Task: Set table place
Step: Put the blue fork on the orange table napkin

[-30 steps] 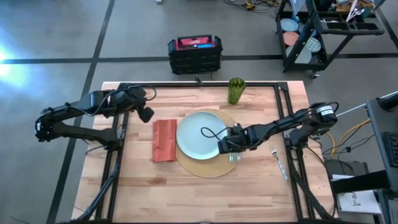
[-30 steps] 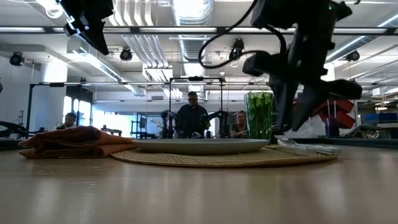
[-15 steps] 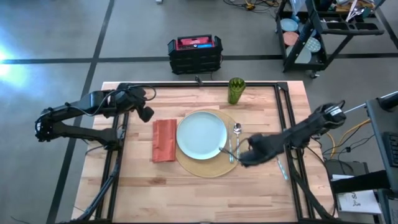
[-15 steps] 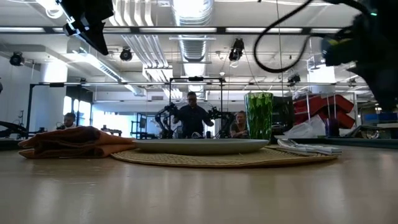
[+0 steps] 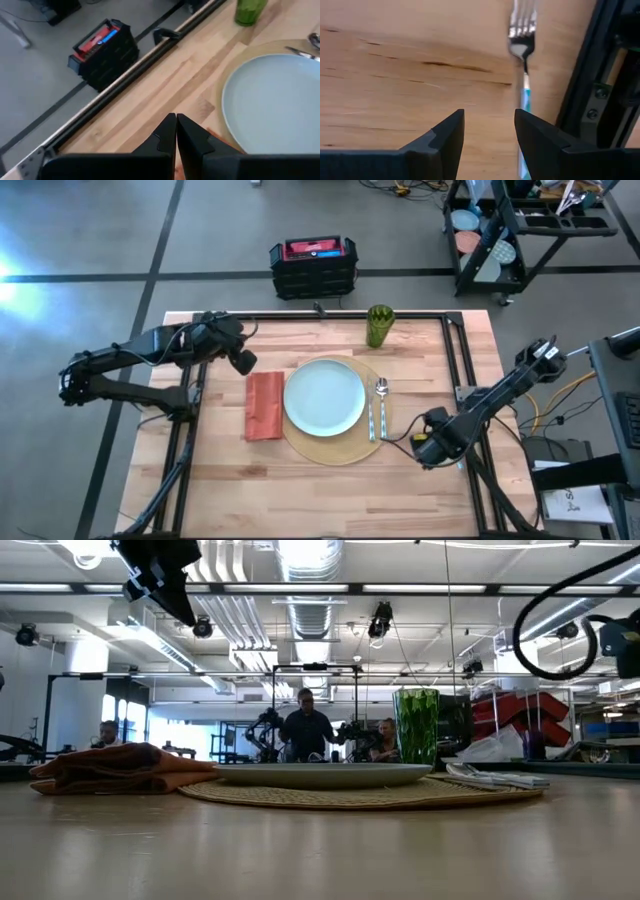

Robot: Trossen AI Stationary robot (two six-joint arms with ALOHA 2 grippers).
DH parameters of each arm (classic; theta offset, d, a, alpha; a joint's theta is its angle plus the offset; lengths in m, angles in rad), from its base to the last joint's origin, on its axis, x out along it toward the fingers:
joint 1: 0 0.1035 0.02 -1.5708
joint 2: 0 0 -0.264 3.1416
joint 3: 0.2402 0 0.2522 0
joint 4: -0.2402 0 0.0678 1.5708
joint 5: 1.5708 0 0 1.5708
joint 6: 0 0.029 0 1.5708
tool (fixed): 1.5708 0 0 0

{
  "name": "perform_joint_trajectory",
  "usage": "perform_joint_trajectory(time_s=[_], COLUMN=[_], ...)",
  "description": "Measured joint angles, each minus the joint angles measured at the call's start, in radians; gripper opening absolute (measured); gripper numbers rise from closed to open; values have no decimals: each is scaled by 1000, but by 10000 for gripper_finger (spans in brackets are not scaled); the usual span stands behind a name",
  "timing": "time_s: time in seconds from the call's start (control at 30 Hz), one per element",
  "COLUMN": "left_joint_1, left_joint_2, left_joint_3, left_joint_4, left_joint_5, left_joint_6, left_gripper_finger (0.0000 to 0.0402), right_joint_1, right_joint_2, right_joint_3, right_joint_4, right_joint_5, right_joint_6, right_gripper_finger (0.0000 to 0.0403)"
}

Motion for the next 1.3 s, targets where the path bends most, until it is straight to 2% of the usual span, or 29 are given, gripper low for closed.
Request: perform_joint_trajectory(time_s=[0.23, 0.57, 0.67, 0.8, 0.9, 1.0, 1.17, 1.23, 1.3], left_joint_1=[0, 0, 0, 0, 0, 0, 4, 14, 27], left_joint_2=[41, 71, 73, 73, 80, 92, 119, 136, 159], left_joint_3=[0, 0, 12, 38, 53, 66, 72, 66, 58], left_joint_4=[13, 36, 35, 36, 32, 10, -46, -74, -96], left_joint_5=[11, 38, 39, 36, 33, 50, 72, 80, 147], left_joint_6=[-28, -89, -106, -105, -93, -84, -60, -52, -54], left_gripper_finger=[0, 0, 0, 0, 0, 0, 0, 0, 0], right_joint_1=[40, 72, 72, 76, 77, 77, 49, -8, -85], right_joint_2=[-78, -187, -192, -185, -181, -183, -155, -127, -88], right_joint_3=[-101, -302, -303, -278, -252, -190, -42, -21, -19], right_joint_4=[26, 250, 264, 271, 309, 326, 362, 409, 508], right_joint_5=[-25, -69, -68, -50, -54, 3, 267, 282, 256], right_joint_6=[37, 71, 78, 65, 72, 70, 33, -41, -151], right_gripper_finger=[156, 137, 101, 16, 9, 4, 2, 2, 1])
